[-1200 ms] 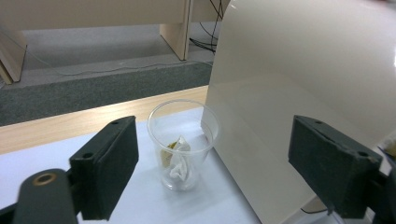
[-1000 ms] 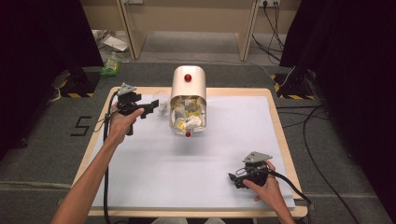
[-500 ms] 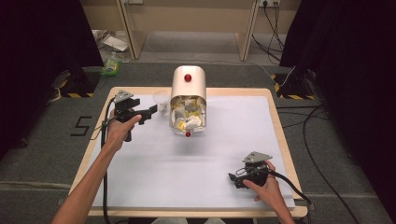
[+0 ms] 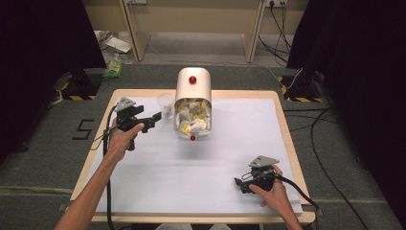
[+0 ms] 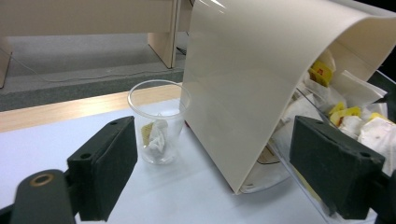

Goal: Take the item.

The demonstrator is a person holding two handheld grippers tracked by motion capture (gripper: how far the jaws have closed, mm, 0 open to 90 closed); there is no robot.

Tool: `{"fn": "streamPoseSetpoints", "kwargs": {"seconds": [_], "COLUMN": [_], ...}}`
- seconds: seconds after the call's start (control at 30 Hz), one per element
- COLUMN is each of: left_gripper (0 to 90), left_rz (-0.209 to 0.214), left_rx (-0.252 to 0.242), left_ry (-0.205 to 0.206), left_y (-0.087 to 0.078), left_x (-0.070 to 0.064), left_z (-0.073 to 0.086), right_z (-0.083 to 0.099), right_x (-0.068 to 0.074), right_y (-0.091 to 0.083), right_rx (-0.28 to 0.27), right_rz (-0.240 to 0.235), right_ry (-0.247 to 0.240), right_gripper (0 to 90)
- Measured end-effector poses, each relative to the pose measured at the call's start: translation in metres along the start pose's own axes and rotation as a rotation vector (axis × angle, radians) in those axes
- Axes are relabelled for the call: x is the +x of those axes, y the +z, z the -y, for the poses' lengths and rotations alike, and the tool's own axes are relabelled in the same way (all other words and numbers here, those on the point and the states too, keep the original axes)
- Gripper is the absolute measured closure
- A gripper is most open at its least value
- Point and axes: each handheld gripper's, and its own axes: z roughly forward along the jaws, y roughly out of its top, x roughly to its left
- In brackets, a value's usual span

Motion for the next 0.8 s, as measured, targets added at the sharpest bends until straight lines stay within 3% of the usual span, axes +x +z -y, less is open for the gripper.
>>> {"fn": "streamPoseSetpoints", "kwargs": {"seconds": [0.3,0.8], "left_gripper": [14.7,14.7], "left_rz": [0.006,0.003], "left_rx": [-0.002,0.018], "left_ry": [-0.001,-0.002], "left_y": [-0.009,-0.022], "left_x": [-0.005,-0.005], "left_z": [0.006,0.034], "right_z": [0.000,0.000], "right_x": [0.000,0.000], "right_y": [0.000,0.000], "right_rx": [0.001,-0.001], "right_rz": [0.000,0.000], "right_ry": [0.002,0.001], "right_gripper": [3.0,3.0]}}
